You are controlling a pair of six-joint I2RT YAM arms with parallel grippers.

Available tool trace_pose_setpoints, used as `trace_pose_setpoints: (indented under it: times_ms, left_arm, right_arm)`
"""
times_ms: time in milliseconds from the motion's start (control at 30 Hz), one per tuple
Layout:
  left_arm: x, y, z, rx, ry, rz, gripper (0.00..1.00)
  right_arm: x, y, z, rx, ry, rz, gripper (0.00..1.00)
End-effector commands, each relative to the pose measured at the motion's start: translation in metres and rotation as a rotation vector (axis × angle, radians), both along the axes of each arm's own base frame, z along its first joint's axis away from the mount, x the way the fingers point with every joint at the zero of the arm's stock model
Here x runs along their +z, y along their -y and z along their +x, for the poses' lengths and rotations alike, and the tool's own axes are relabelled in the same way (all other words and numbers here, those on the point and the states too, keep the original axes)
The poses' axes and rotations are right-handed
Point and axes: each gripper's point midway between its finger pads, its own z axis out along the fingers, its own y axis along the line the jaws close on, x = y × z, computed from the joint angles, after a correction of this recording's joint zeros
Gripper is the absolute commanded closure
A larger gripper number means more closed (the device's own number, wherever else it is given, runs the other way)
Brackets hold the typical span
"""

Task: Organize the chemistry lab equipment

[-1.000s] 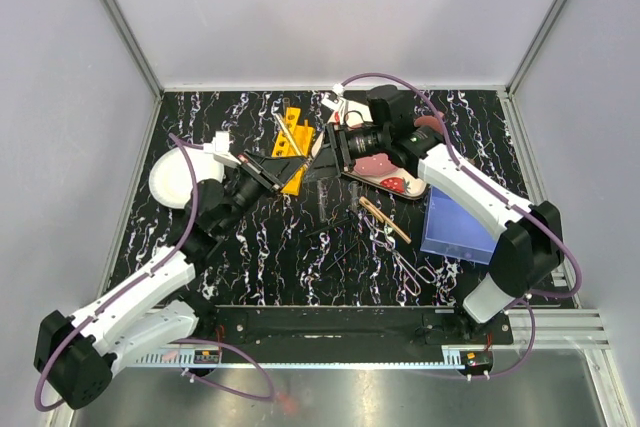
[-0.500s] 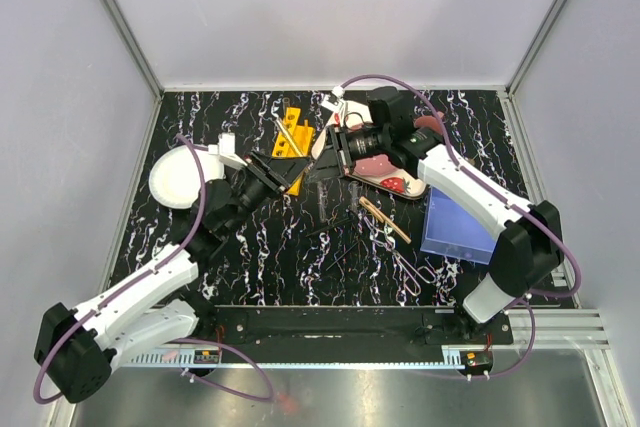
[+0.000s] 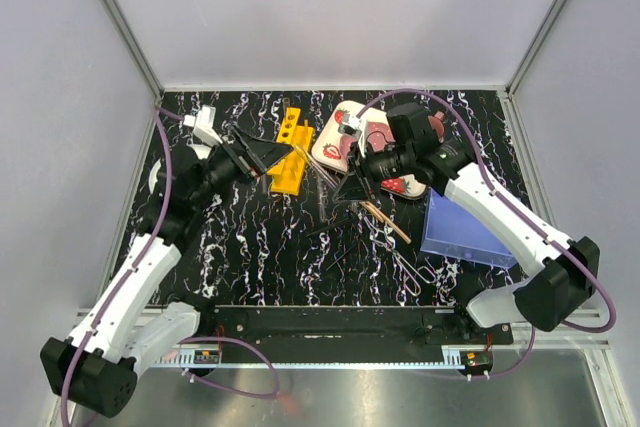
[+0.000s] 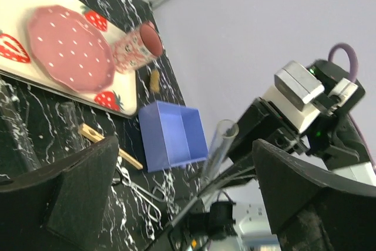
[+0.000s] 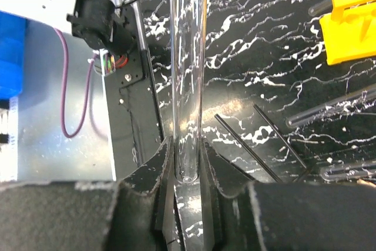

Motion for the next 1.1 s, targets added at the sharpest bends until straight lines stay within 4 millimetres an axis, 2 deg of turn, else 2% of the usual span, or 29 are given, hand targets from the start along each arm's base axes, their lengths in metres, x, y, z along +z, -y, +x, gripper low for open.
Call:
trace_pose_setpoints:
  times_ms: [0, 167, 267, 400, 433, 733, 1067]
  left_arm:
    - [0.019, 0.022, -0.03, -0.274, 0.017, 0.011, 0.01]
    - [0.032, 0.031, -0.035, -0.37, 0.039, 0.003, 0.03]
    - [0.027, 0.032, -0.031, -0.368, 0.018, 0.036, 0.11]
    - [0.005, 0.034, -0.028, -0.354, -0.044, 0.121, 0.22]
    - [0.003, 0.034, -0.025, -0.335, -0.052, 0.136, 0.28]
    - [-0.011, 0.037, -0.018, -0.291, -0.095, 0.199, 0.34]
    - [-0.014, 0.039, -0.014, -0.232, -0.118, 0.097, 0.46]
  right_arm:
    - [-0.019, 0.012, -0.001, 0.039, 0.08, -0.062, 0.9]
    - [-0.018, 0.01, -0.004, 0.068, 0.067, -0.059, 0.9]
    - [-0.019, 0.008, -0.002, 0.073, 0.062, -0.058, 0.9]
    - [-0.022, 0.005, -0.002, 0.086, 0.042, -0.056, 0.9]
    - [-0.022, 0.004, -0.002, 0.089, 0.042, -0.054, 0.9]
    - [-0.023, 0.002, -0.003, 0.104, 0.03, -0.05, 0.9]
    - [-0.024, -0.001, -0.005, 0.125, 0.019, -0.043, 0.91]
